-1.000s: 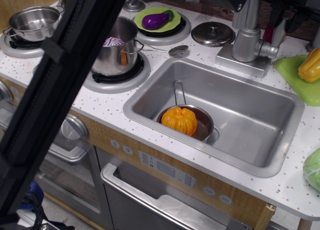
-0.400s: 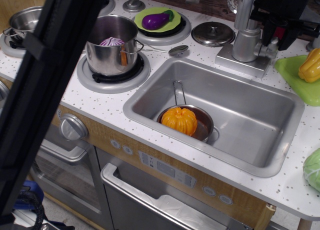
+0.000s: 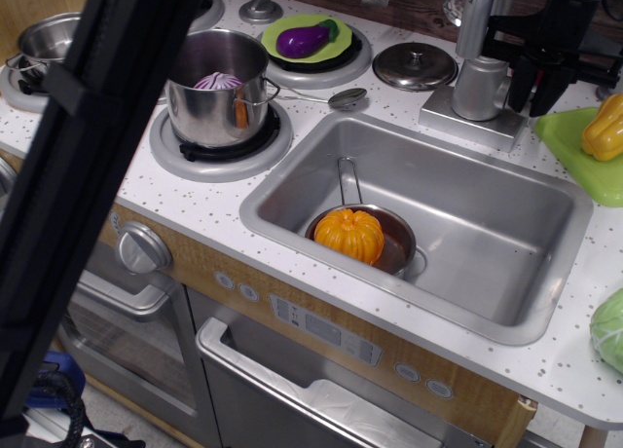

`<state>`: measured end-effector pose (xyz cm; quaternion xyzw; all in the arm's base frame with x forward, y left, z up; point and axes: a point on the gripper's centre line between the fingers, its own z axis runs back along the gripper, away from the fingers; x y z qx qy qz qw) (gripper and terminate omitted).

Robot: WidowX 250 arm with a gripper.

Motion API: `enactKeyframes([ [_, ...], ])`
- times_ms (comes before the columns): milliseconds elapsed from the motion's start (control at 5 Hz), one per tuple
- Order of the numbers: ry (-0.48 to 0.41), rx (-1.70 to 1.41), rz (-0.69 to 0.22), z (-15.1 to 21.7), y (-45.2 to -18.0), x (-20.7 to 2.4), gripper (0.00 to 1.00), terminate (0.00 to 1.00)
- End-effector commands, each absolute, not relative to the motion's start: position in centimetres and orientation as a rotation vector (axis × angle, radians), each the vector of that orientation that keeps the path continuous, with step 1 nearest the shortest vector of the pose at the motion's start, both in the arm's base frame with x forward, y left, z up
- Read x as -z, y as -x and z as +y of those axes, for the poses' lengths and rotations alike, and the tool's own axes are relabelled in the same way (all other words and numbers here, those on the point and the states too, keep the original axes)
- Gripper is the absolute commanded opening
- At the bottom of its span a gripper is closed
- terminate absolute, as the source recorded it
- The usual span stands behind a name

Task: Turn lever vertical to front

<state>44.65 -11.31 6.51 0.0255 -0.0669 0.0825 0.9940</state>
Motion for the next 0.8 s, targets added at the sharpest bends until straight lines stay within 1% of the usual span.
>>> enactKeyframes([
  [0, 0.003, -0.160, -0.207, -12.2, -45.2, -7.9, 0.00, 0.00],
  [200, 0.023, -0.134, -0.204, -11.2, -46.2, -6.9, 0.00, 0.00],
  [400, 0.019, -0.128, -0.169, -11.1, -46.6, -7.8, 0.00, 0.00],
  [600, -0.014, -0.134, -0.145, -11.4, -46.4, -9.0, 1.00, 0.00],
])
